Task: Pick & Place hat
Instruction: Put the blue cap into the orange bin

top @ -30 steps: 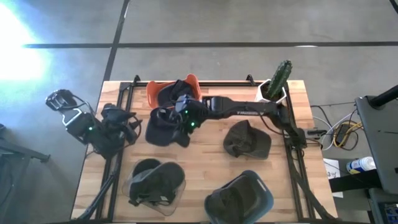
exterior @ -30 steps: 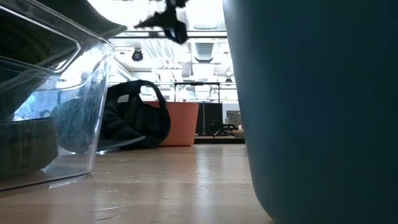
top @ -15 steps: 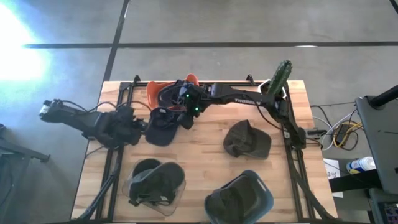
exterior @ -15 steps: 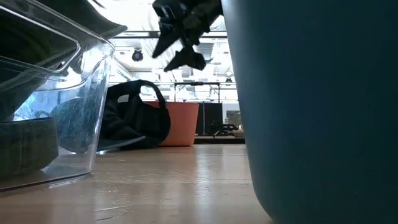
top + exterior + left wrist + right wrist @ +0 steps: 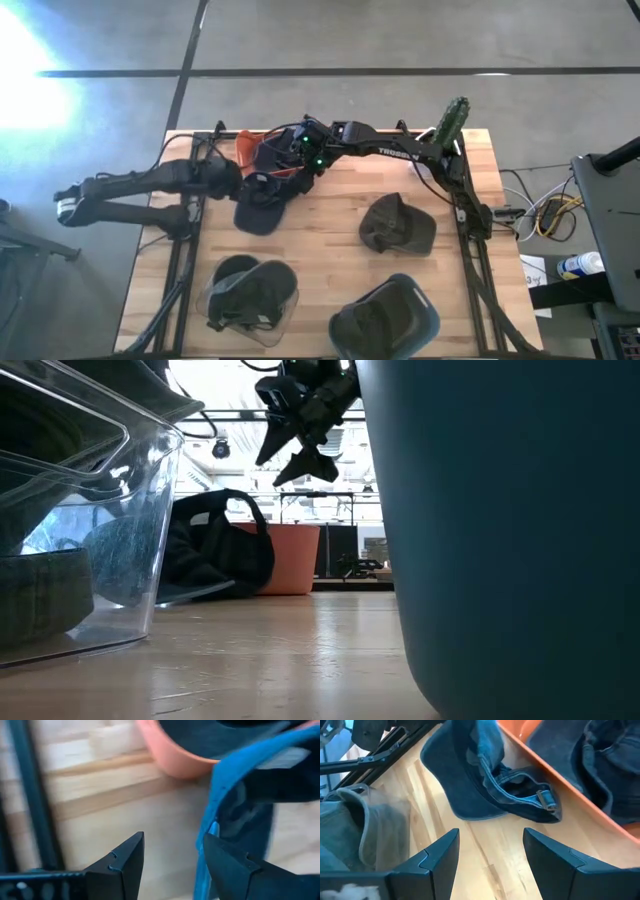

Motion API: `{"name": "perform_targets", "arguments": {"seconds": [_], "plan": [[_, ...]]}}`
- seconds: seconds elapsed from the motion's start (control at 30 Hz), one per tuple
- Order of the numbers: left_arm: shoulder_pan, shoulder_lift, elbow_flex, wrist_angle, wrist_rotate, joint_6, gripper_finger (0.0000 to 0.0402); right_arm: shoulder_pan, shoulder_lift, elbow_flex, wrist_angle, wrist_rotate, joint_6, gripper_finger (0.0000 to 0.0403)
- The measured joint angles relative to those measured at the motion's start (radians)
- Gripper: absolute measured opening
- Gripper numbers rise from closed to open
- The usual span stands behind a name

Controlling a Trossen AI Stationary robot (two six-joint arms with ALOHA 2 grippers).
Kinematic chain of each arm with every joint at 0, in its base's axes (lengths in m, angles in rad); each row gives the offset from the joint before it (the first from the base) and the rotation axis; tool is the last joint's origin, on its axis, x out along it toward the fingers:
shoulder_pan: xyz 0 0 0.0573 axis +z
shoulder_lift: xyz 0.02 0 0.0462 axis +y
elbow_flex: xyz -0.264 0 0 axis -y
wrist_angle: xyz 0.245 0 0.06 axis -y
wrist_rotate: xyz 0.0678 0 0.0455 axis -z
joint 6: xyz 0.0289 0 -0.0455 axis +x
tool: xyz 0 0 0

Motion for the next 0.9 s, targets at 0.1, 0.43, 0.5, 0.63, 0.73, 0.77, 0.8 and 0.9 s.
{"name": "perform_targets", "arguments": {"seconds": [0.1, 0.43, 0.5, 0.63, 0.73, 0.77, 0.8, 0.9], "plan": [[0.016, 0.008, 0.0, 0.051, 0.065, 0.049, 0.0197, -0.001, 0.0, 0.0, -0.001, -0.012, 0.001, 0.0215], [0.01, 0.008, 0.028, 0.056, 0.032, 0.066, 0.0197, -0.002, -0.001, 0.0, -0.002, -0.014, -0.015, 0.0215], [0.011, -0.007, 0.043, 0.057, -0.017, 0.066, 0.0197, -0.002, -0.001, 0.0, -0.004, -0.014, -0.018, 0.0215], [0.011, -0.033, 0.055, 0.056, 0.06, 0.064, 0.0197, -0.002, -0.001, 0.0, -0.012, -0.014, -0.032, 0.0215], [0.008, -0.035, 0.02, 0.048, 0.164, 0.056, 0.0197, -0.002, -0.001, 0.0, -0.027, -0.014, -0.042, 0.0215], [0.003, -0.033, 0.003, 0.042, 0.18, 0.048, 0.0197, -0.002, -0.001, 0.0, -0.032, -0.014, -0.046, 0.0215], [-0.003, -0.031, -0.016, 0.041, 0.186, 0.034, 0.0197, -0.002, -0.001, 0.0, -0.034, -0.014, -0.051, 0.0215], [-0.023, -0.031, -0.073, 0.072, 0.193, 0.005, 0.0197, -0.001, -0.001, 0.0, -0.035, -0.014, -0.062, 0.0215]]}}
